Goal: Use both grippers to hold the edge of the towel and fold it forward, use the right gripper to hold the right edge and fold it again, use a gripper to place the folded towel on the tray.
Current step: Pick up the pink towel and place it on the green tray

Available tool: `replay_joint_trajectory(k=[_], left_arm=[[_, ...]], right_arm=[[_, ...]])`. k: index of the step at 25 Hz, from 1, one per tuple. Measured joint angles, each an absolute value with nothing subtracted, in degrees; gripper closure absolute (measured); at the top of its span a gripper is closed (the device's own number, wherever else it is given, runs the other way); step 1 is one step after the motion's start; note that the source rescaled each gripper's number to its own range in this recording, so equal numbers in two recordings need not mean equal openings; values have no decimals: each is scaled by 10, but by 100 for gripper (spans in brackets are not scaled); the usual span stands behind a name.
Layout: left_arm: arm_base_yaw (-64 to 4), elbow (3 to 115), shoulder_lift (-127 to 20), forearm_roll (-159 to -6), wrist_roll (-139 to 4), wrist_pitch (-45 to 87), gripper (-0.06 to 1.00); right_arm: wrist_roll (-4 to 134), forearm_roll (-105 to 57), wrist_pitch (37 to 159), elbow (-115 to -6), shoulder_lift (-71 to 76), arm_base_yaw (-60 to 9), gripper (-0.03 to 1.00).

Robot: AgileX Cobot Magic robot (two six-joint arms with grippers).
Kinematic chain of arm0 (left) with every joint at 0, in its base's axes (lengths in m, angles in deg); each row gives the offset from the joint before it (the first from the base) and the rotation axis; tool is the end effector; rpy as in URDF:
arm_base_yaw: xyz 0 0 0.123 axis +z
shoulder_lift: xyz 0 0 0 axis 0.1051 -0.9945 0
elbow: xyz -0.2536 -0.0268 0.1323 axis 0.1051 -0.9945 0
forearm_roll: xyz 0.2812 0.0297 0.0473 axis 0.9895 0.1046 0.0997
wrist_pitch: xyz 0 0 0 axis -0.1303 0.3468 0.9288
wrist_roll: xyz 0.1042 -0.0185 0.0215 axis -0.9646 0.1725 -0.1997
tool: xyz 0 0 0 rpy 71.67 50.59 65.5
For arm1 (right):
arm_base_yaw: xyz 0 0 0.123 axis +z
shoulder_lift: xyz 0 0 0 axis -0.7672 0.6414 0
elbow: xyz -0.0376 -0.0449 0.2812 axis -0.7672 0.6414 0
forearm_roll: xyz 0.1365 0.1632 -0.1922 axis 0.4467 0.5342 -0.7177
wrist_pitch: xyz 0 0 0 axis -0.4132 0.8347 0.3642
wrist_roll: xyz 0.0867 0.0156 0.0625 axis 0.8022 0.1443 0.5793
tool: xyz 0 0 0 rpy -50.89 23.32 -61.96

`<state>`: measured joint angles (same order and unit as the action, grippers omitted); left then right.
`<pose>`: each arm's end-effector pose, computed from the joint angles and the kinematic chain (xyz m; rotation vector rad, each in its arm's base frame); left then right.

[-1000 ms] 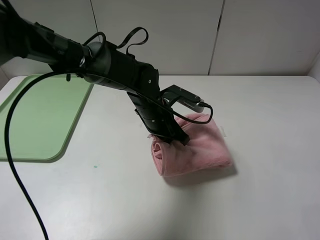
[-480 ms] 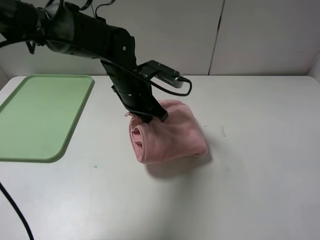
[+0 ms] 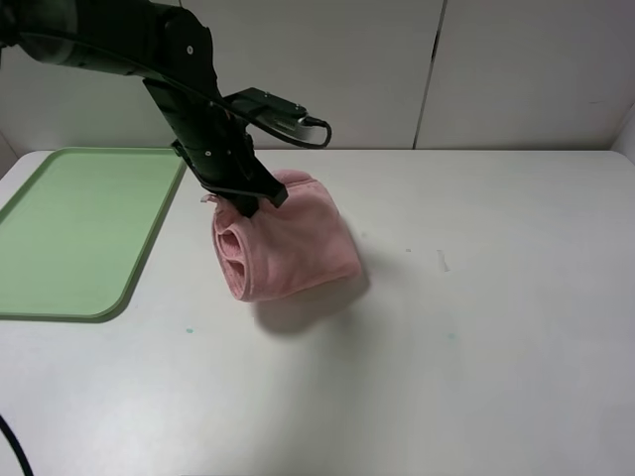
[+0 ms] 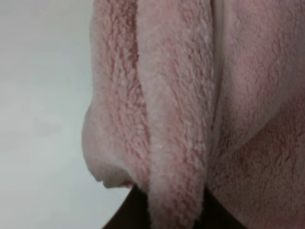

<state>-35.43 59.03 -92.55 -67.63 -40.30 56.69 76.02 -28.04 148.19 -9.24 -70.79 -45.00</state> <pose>0.3899 -0.2178 0.1554 0.8751 2.6086 -0.0819 0.0383 0.0091 0.2907 -0.2915 1.9870 0.0016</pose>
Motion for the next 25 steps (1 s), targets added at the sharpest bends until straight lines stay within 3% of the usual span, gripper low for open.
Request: replay_joint_trajectory(k=[25], left_arm=[[-221,566,-755,-641,-406,622,88]], right_arm=[[760,-280,1482,-92,-708,-450,-3]])
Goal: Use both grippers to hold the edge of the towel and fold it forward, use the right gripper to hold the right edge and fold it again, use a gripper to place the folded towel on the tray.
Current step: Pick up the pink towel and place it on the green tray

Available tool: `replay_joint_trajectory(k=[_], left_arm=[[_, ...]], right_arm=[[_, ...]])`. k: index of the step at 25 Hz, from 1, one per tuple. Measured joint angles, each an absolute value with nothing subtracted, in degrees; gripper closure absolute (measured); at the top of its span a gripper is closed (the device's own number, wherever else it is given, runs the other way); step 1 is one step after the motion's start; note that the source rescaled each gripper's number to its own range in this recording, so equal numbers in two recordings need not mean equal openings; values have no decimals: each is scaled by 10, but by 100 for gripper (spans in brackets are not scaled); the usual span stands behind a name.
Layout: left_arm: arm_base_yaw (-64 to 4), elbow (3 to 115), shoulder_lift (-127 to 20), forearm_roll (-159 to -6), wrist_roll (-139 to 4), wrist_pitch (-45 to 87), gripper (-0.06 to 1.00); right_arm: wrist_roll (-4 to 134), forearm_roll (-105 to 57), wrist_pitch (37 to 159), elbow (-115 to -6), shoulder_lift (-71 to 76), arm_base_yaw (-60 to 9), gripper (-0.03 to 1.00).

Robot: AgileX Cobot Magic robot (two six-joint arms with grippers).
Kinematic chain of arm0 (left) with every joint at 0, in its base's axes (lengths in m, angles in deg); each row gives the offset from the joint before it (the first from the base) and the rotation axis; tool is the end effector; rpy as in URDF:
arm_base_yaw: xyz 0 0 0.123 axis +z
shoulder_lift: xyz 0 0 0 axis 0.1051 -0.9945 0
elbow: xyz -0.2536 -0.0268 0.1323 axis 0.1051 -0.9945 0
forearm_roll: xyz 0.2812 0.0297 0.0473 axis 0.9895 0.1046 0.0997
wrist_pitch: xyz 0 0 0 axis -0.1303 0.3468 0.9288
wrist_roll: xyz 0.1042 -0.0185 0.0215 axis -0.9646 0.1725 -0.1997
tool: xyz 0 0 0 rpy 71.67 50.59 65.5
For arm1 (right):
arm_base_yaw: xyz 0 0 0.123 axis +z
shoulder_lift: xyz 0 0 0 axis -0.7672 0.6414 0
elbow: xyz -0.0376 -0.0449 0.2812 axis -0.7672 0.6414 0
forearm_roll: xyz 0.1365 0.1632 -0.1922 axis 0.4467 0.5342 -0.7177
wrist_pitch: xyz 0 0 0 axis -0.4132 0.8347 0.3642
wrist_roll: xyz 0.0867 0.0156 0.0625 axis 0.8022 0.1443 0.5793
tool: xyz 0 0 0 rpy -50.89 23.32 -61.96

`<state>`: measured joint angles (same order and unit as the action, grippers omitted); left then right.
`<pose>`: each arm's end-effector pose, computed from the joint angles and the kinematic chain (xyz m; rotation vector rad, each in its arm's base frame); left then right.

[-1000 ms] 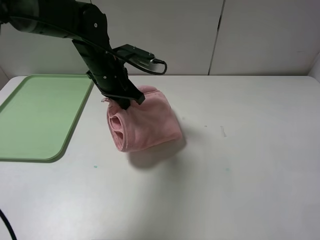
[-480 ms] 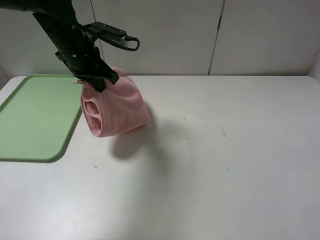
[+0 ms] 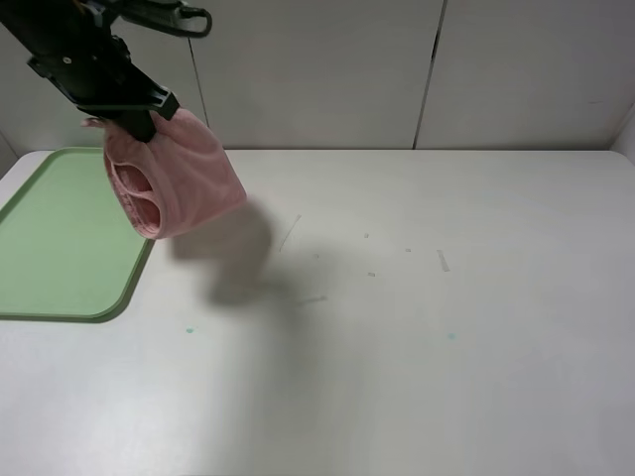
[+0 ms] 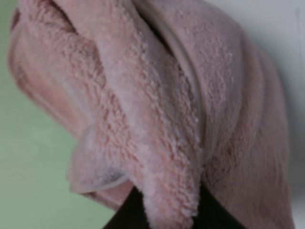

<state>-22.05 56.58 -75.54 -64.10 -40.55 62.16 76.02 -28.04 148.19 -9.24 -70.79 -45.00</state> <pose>0.3899 -0.1052 0.2640 0.5719 2.5218 0.0428 0.0383 0.0091 0.2907 -0.2915 1.9870 0.0016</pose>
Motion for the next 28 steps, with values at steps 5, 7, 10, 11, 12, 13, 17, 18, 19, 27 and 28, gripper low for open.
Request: replay_joint_trajectory(k=[5,7,10,11,12,13,17,18,19,27,28], left_arm=[[-184,529,-724,-638,-411,624,88],[-168,507,-722,-638,-425,612,88],[-143,467,-722,-638,-445,582,88],[-137,455,-722,-639,-449,569,88],[-129,441,-722,-639,-450,559,88],[-121,427,-722,-640,-451,544,88],[-91,377,-722,-640,-455,500,88],[-85,369,-722,-640,-455,488,88],[-77,361,-722,-640,-455,480,88],[-24,344,-722,-641,-456,454,88],[-20,344,-722,-641,-456,450,88]], right_arm=[[760,-280,1482,-92,-708,-450,-3],[760,-280,1482,-92,-708,-450,-3],[760,-280,1482,-92,-708,-450,-3],[760,-280,1482,-92,-708,-450,-3],[760,-280,1482,-92,-708,-450,-3],[760,-280,1482,-92,-708,-450,-3],[760,-280,1482,-92,-708,-450,-3],[760,-280,1482,-92,-708,-450,-3],[760,-280,1482,-92,-708,-450,-3],[760,-280,1482,-92,-708,-450,-3],[760,-280,1482,-92,-708,-450,-3]])
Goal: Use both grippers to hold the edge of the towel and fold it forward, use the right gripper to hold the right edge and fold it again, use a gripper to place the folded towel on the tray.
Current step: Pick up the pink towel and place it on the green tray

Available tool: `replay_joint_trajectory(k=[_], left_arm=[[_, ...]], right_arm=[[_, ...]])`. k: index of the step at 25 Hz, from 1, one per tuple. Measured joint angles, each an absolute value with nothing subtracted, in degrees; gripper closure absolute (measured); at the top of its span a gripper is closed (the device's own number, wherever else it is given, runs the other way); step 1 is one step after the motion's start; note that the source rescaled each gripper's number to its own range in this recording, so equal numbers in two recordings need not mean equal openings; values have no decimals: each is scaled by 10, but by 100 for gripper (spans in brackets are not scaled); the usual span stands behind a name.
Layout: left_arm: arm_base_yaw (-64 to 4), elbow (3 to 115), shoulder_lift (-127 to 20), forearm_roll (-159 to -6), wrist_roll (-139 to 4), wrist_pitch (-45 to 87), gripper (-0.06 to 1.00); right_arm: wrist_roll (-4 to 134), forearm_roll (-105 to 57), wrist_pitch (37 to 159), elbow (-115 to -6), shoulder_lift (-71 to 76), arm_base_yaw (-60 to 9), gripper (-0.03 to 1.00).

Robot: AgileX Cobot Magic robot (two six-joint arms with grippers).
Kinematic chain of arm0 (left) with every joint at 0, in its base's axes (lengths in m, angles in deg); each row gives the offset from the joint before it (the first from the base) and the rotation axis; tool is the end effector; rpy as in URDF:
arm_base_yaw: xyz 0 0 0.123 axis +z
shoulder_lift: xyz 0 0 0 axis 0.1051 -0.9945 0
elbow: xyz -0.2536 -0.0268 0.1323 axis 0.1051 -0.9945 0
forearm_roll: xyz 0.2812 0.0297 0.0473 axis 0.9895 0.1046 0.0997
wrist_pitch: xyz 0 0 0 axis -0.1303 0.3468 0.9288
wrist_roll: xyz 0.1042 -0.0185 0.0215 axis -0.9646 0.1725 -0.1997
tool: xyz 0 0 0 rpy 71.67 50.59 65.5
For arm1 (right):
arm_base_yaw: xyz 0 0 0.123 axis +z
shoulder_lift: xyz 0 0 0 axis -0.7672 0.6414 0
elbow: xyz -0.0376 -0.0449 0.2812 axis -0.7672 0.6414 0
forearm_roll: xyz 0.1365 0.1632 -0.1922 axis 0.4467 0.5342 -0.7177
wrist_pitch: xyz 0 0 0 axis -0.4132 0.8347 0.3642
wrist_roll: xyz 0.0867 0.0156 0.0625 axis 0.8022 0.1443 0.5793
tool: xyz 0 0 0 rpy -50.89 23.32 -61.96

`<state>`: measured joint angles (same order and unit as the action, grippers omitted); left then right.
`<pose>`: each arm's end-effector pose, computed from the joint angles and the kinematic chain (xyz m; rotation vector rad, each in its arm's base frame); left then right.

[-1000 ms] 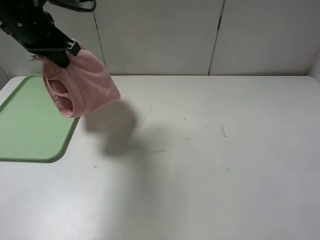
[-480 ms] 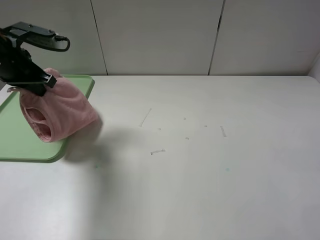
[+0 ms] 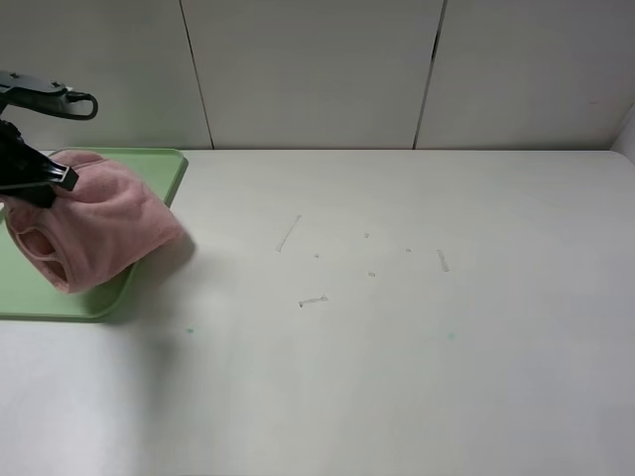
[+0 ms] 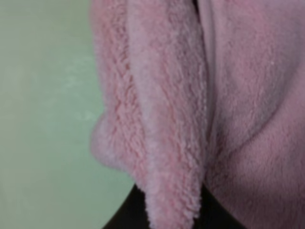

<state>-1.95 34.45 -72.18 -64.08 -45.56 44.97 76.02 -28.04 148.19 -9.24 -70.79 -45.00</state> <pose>0.3533 0.0295 0.1772 0.2680 2.6122 0.1775 0.0383 0.0091 0.2907 -0.2915 1.9870 0.0016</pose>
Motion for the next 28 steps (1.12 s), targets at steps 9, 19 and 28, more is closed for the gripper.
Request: replay_joint_trajectory(k=[9,19,28], left_arm=[[-8,344,-755,-640,-456,392,88],[-7,344,-819,-642,-456,321,88],[-7,344,-820,-642,-456,285,88]], right_arm=[[760,-280,1482,-92,-708,-450,-3],[760,-280,1482,-92,-708,-450,-3],[760,-280,1482,-92,-708,-450,-3]])
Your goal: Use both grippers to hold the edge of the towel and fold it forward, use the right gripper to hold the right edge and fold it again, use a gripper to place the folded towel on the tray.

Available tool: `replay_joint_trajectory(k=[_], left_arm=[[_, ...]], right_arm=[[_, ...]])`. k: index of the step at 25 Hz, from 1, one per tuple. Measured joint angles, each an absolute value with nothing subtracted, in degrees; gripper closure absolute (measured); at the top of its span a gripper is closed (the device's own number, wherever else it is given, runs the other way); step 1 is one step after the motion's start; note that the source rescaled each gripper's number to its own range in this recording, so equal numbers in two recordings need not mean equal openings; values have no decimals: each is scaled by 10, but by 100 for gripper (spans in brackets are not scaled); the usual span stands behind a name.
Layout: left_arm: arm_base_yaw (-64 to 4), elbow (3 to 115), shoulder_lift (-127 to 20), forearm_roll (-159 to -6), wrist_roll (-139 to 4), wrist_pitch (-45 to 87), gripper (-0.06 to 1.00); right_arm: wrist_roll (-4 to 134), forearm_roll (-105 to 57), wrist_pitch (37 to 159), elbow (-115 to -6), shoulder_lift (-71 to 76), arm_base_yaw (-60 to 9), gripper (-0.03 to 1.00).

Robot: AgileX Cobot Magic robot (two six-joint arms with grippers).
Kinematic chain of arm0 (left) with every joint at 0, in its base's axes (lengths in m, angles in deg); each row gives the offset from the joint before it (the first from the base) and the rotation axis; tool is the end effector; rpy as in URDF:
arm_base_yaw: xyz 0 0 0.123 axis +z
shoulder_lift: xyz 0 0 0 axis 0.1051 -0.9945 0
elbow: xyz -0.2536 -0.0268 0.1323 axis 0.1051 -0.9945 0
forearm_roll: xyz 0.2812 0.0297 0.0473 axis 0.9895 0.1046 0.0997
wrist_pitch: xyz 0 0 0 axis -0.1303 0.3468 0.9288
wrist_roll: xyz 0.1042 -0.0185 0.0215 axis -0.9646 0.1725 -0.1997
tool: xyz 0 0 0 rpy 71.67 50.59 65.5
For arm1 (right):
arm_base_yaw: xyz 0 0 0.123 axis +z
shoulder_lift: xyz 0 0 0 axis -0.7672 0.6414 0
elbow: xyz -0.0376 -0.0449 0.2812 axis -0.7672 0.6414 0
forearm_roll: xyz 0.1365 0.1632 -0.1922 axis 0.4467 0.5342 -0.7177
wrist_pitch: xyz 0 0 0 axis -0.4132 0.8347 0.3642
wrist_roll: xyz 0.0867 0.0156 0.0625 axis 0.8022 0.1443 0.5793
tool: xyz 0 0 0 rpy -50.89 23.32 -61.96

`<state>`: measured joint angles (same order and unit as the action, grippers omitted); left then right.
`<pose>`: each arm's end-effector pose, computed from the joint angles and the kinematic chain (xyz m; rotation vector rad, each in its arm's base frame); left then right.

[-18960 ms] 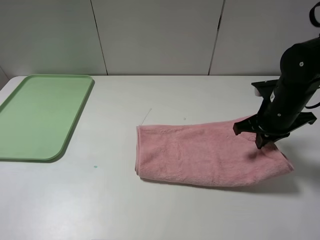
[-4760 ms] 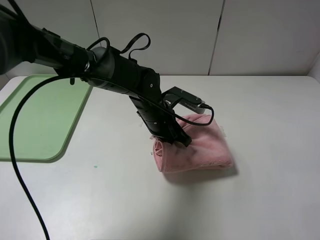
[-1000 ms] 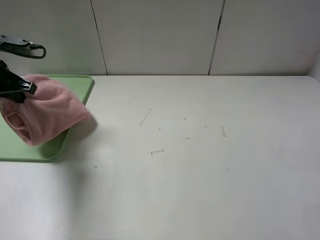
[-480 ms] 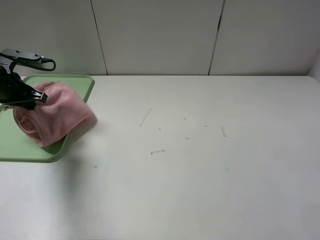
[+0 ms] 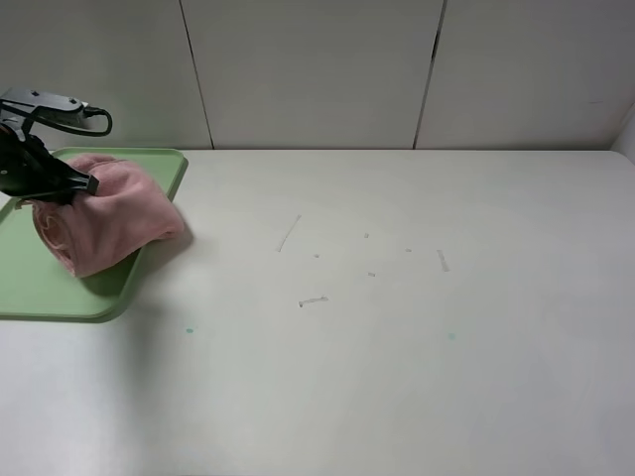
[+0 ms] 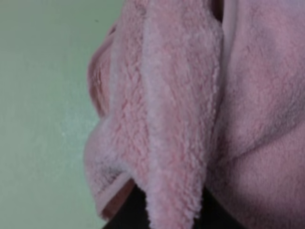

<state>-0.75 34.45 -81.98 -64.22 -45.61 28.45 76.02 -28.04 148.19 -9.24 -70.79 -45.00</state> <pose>0.3840 0.0373 0.1308 0.2450 2.4967 0.1801 0.0383 0.0091 0.2907 -0.2915 1.9870 0.0016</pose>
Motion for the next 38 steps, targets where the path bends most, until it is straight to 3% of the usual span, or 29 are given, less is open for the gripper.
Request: replay_joint_trajectory(k=[6,8,10,13,16,22,38], left_arm=[[-7,344,-820,-641,-456,275,88],[-7,344,-820,-637,-458,273,83],[-7,344,-820,-626,-460,272,65],[-1,344,-820,-613,-460,263,18],[6,344,-820,-597,-460,255,1],[10,344,-820,-586,-460,258,-5],[10,344,-776,-583,-460,298,-5]], right_arm=[[760,-280,1482,-92,-708,-450,-3],[760,-280,1482,-92,-708,-450,-3],[760,-280,1482,-92,-708,-450,-3],[760,-280,1482,-92,-708,-450,-3],[760,-280,1482,-92,-708,-450,-3],[760,-280,1482,-92,-708,-450,-3],[760,-280,1482,-92,-708,-450,-3]])
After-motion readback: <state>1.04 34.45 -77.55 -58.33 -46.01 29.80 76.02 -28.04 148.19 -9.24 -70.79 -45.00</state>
